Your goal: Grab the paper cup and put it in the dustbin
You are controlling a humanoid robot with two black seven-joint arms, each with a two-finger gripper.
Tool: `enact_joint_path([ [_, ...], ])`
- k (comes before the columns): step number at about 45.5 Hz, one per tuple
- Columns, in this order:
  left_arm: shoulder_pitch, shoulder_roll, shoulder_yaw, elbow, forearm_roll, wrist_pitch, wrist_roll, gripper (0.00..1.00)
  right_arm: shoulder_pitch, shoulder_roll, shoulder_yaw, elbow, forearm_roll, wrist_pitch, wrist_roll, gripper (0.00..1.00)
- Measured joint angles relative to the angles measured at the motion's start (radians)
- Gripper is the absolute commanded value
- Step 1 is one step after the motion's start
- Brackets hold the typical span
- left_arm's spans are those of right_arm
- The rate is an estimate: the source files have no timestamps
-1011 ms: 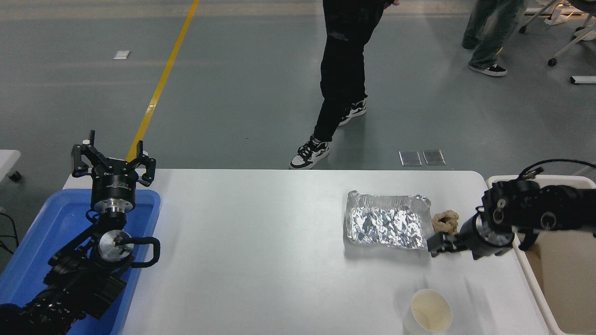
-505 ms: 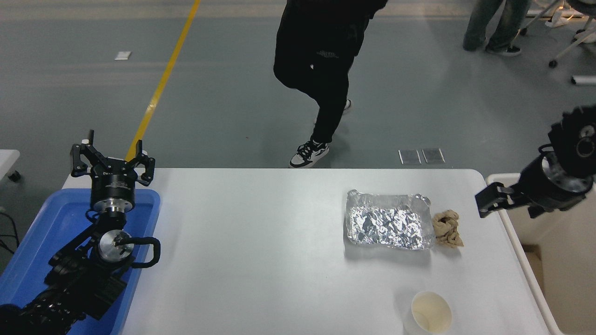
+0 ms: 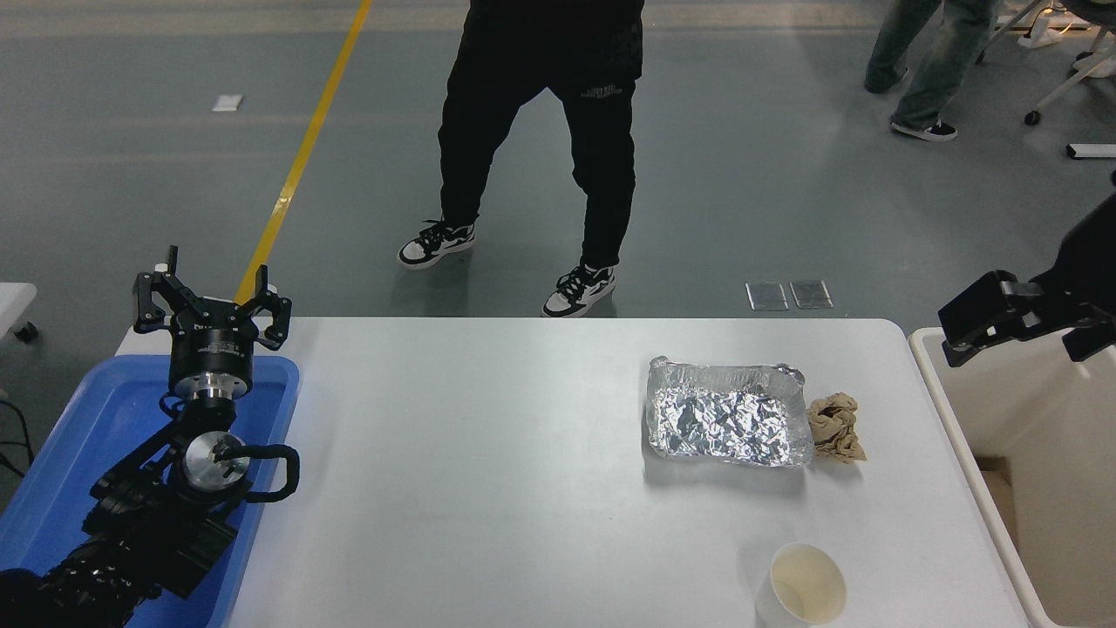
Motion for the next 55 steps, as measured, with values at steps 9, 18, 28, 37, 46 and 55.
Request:
enact_joint_path([
  [9, 0.0, -0.001, 0.0, 0.0, 0.0, 0.0, 0.0, 0.99, 0.024, 0.074, -0.005, 0.035, 0.089, 0.008, 0.001, 1.0],
  [18, 0.0, -0.001, 0.0, 0.0, 0.0, 0.0, 0.0, 0.99, -0.037, 0.112, 0.009, 0.048, 0.13, 0.011, 0.001, 1.0],
  [28, 0.0, -0.001, 0.0, 0.0, -0.001, 0.0, -0.002, 0.99, -0.201, 0.121, 0.041, 0.053, 0.136, -0.053, 0.001, 1.0],
  [37, 0.0, -0.001, 0.0, 0.0, -0.001, 0.0, -0.002, 0.99, -0.377, 0.109, 0.09, 0.044, 0.1, -0.17, 0.001, 1.0],
  [46, 0.0, -0.001, 0.0, 0.0, -0.001, 0.0, -0.001, 0.99, -0.561, 0.102, 0.157, 0.004, 0.054, -0.285, 0.001, 1.0],
  [55, 0.0, -0.001, 0.0, 0.0, 0.0, 0.0, -0.001, 0.99, -0.738, 0.1, 0.21, -0.039, 0.004, -0.397, -0.001, 1.0],
])
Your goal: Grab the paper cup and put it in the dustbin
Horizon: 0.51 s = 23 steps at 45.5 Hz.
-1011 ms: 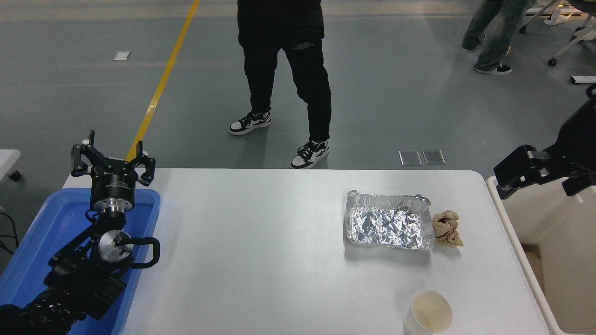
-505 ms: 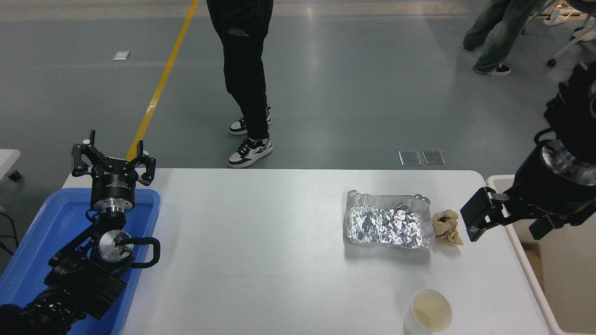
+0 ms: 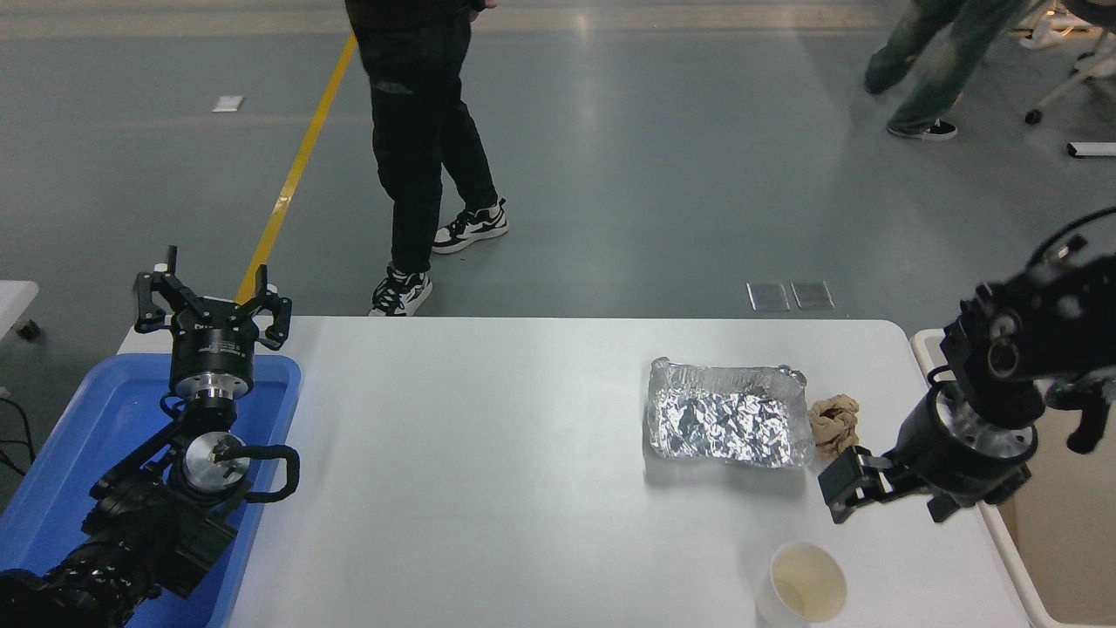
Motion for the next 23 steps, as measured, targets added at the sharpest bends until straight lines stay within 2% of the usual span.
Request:
enact_joint_path([
  [10, 0.0, 0.0, 0.0, 0.0, 0.0, 0.0, 0.0, 0.99, -0.168, 0.0, 0.049, -0.038, -0.051, -0.085, -0.001, 1.0],
  [14, 0.0, 0.0, 0.0, 0.0, 0.0, 0.0, 0.0, 0.99, -0.22, 0.002, 0.064, -0.053, -0.061, -0.111, -0.002, 0.95],
  [16, 0.0, 0.0, 0.0, 0.0, 0.0, 0.0, 0.0, 0.99, -0.245, 0.003, 0.071, -0.061, -0.066, -0.127, -0.002, 0.87],
  [18, 0.0, 0.0, 0.0, 0.0, 0.0, 0.0, 0.0, 0.99, -0.264, 0.004, 0.075, -0.067, -0.068, -0.14, -0.002, 0.71],
  [21, 0.0, 0.0, 0.0, 0.0, 0.0, 0.0, 0.0, 0.99, -0.295, 0.005, 0.081, -0.076, -0.072, -0.164, -0.002, 0.41],
  [22, 0.0, 0.0, 0.0, 0.0, 0.0, 0.0, 0.0, 0.99, -0.306, 0.006, 0.082, -0.08, -0.073, -0.175, -0.002, 0.35],
  [23, 0.0, 0.0, 0.0, 0.0, 0.0, 0.0, 0.0, 0.99, -0.312, 0.006, 0.083, -0.082, -0.074, -0.182, -0.002, 0.33],
])
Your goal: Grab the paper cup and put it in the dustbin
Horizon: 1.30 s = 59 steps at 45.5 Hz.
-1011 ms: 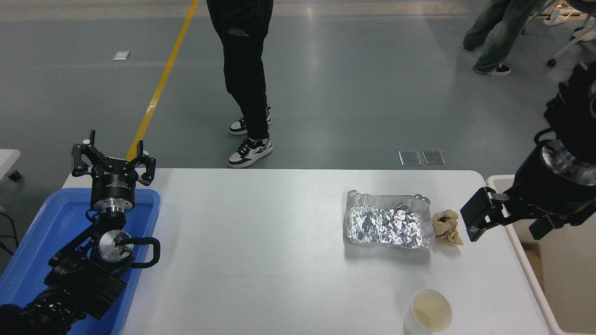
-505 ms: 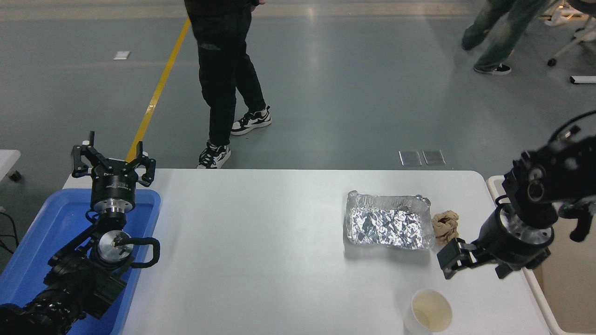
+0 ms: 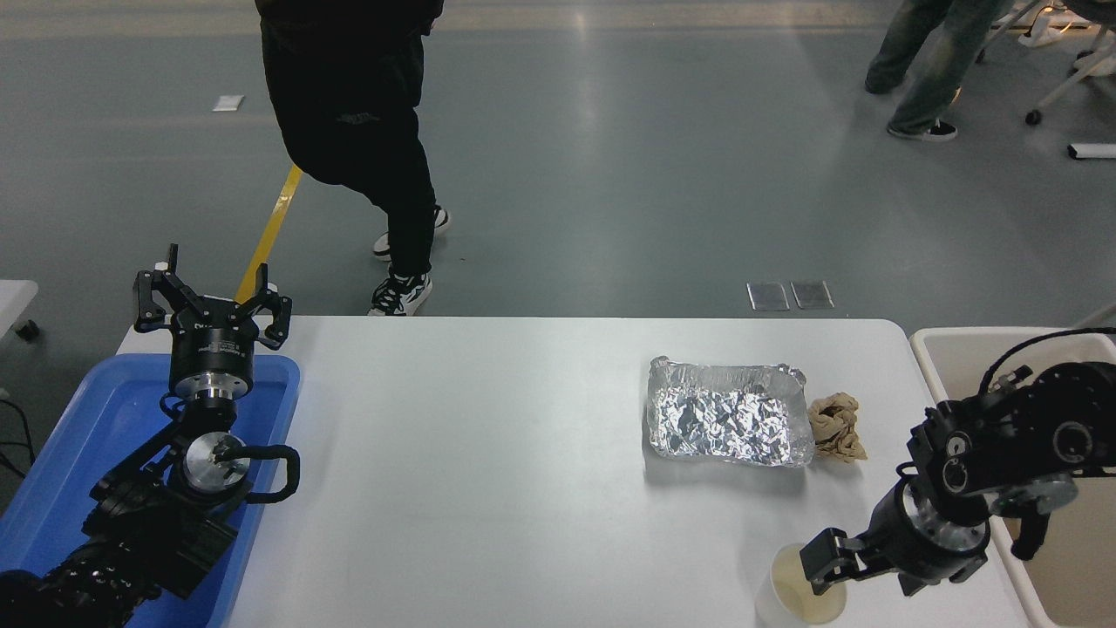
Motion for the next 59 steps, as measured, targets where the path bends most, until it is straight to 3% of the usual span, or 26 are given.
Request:
enact_joint_path([
  [3, 0.0, 0.0, 0.0, 0.0, 0.0, 0.0, 0.0, 0.99, -0.02, 0.0, 0.003, -0.006, -0.007, -0.022, 0.0, 0.27],
  [4, 0.0, 0.0, 0.0, 0.0, 0.0, 0.0, 0.0, 0.99, -0.024, 0.0, 0.004, -0.007, -0.01, -0.028, 0.0, 0.21],
  [5, 0.0, 0.0, 0.0, 0.0, 0.0, 0.0, 0.0, 0.99, -0.029, 0.0, 0.005, -0.009, -0.012, -0.033, 0.0, 0.07],
  [6, 0.0, 0.0, 0.0, 0.0, 0.0, 0.0, 0.0, 0.99, -0.034, -0.001, 0.006, -0.01, -0.016, -0.04, 0.0, 0.0],
  [35, 0.0, 0.0, 0.0, 0.0, 0.001, 0.0, 0.001, 0.99, 0.0, -0.05, -0.003, 0.02, -0.028, -0.072, 0.001, 0.0],
  [49, 0.0, 0.0, 0.0, 0.0, 0.001, 0.0, 0.001, 0.99, 0.333, -0.138, -0.156, 0.132, -0.026, 0.007, 0.004, 0.0],
  [59, 0.0, 0.0, 0.0, 0.0, 0.001, 0.0, 0.001, 0.99, 0.67, -0.171, -0.266, 0.162, -0.025, 0.168, 0.028, 0.0],
])
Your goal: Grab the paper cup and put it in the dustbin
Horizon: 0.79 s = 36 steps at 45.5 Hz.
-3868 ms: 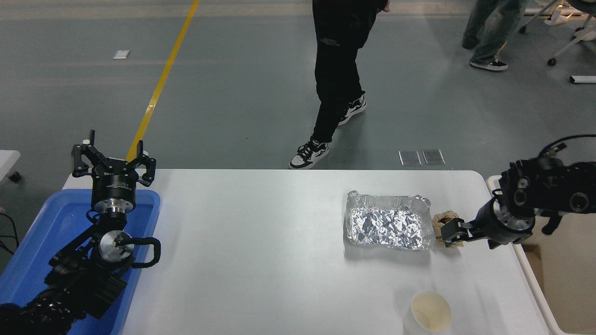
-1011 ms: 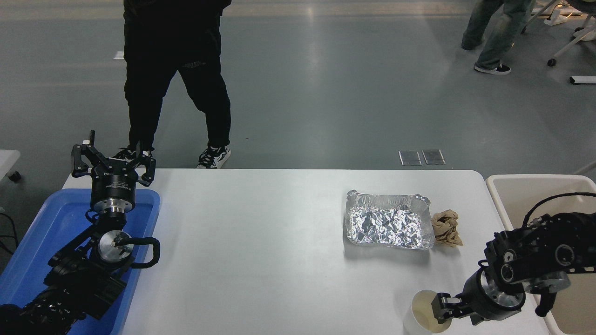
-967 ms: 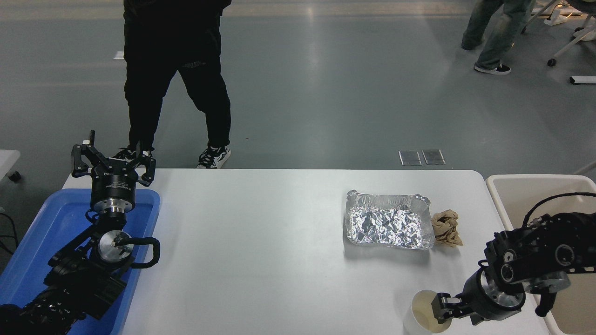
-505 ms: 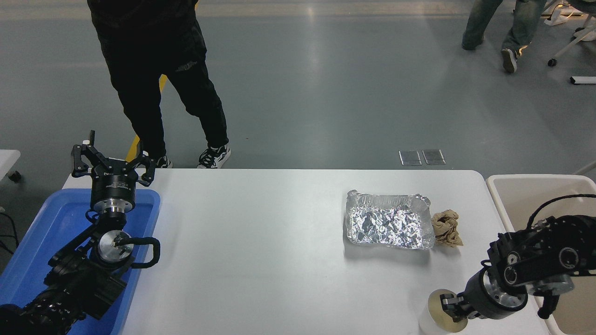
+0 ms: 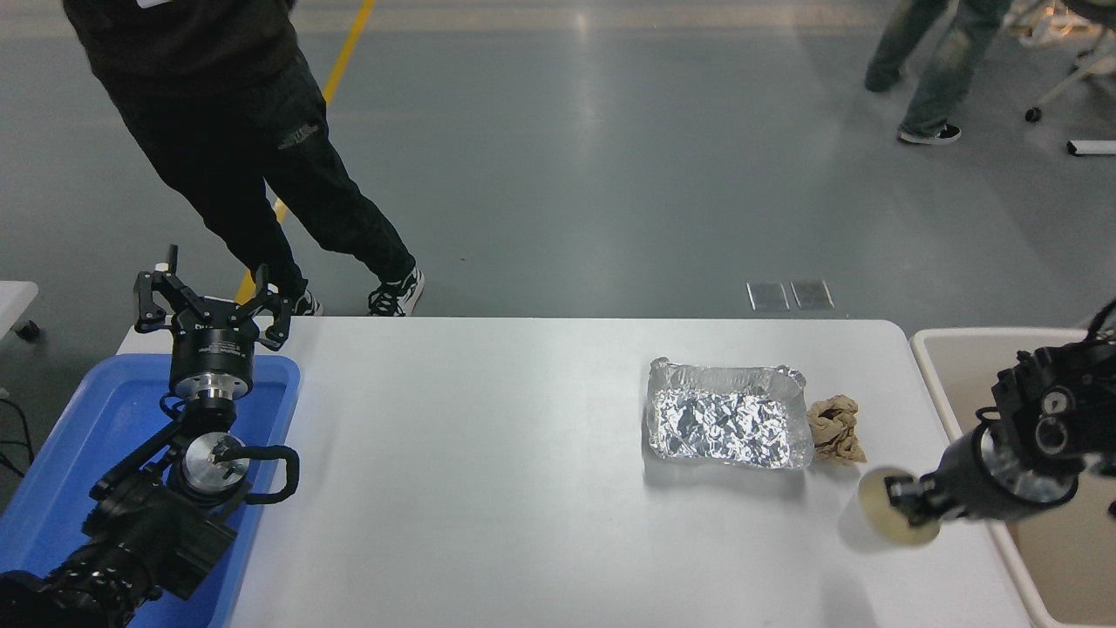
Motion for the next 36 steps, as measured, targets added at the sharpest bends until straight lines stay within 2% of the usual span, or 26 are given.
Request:
enact_joint_path([
  [13, 0.0, 0.0, 0.0, 0.0, -0.001, 0.0, 0.0, 0.99, 0.34, -0.019, -0.053, 0.012, 0.002, 0.233, 0.013, 0.0],
  [29, 0.0, 0.0, 0.0, 0.0, -0.001, 0.0, 0.0, 0.99, 0.47, -0.023, -0.068, 0.015, -0.002, 0.32, 0.016, 0.0],
  [36, 0.0, 0.0, 0.0, 0.0, -0.001, 0.0, 0.0, 0.99, 0.476, -0.038, -0.096, -0.002, -0.042, 0.328, 0.017, 0.0],
])
